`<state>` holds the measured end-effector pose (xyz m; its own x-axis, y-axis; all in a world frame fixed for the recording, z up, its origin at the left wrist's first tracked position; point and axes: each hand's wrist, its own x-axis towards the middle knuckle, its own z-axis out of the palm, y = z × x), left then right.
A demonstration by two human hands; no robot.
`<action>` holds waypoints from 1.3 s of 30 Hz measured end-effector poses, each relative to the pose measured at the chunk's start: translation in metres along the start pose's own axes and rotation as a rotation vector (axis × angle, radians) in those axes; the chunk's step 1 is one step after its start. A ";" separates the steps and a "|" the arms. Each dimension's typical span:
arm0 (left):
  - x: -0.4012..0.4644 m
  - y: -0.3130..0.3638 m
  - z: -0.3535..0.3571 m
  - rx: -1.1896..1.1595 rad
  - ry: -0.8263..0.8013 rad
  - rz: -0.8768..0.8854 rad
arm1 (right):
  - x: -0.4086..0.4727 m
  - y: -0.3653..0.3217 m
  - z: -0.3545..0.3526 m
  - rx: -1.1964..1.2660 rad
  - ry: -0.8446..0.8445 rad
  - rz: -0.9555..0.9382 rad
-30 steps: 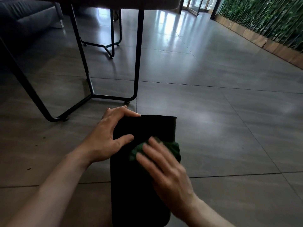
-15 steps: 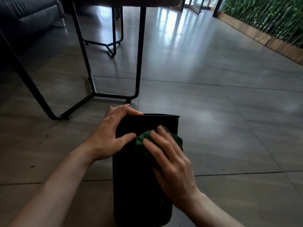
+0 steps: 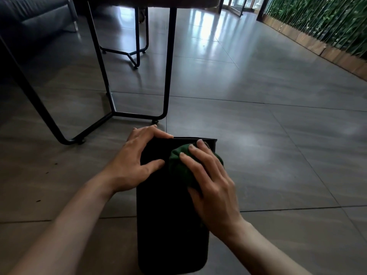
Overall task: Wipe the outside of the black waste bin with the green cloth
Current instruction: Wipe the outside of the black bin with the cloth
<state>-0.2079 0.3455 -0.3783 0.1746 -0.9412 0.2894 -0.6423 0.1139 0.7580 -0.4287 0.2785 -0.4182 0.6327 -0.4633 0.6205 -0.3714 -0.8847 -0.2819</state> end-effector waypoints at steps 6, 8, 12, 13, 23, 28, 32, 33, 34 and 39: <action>-0.001 -0.001 0.001 0.030 0.020 0.009 | -0.055 -0.009 0.012 -0.154 -0.078 -0.289; -0.002 0.000 0.001 0.029 0.010 0.004 | -0.071 -0.008 0.009 -0.184 -0.086 -0.385; -0.004 0.002 0.000 0.029 0.000 -0.001 | -0.075 -0.010 -0.007 -0.179 -0.134 -0.393; -0.005 0.003 -0.001 0.027 -0.002 -0.007 | -0.071 -0.011 -0.013 -0.136 -0.147 -0.353; -0.026 0.003 -0.027 -0.137 -0.035 -0.131 | 0.008 0.046 -0.086 0.684 0.079 1.032; -0.035 -0.001 -0.040 -0.239 -0.129 -0.095 | 0.029 0.095 -0.074 0.979 0.010 1.432; -0.042 -0.005 -0.047 -0.278 -0.188 -0.092 | 0.034 0.108 -0.048 0.924 -0.080 1.453; -0.044 -0.006 -0.050 -0.278 -0.186 -0.106 | 0.036 0.108 -0.043 0.900 -0.072 1.453; -0.047 -0.008 -0.053 -0.269 -0.182 -0.122 | 0.037 0.107 -0.039 0.874 -0.062 1.458; -0.057 -0.020 -0.064 -0.203 -0.096 -0.211 | 0.030 0.105 -0.032 0.933 -0.104 1.488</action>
<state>-0.1577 0.4174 -0.3726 0.2104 -0.9755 0.0640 -0.4355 -0.0349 0.8995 -0.4704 0.1732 -0.4052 0.1996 -0.8006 -0.5649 -0.1675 0.5402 -0.8247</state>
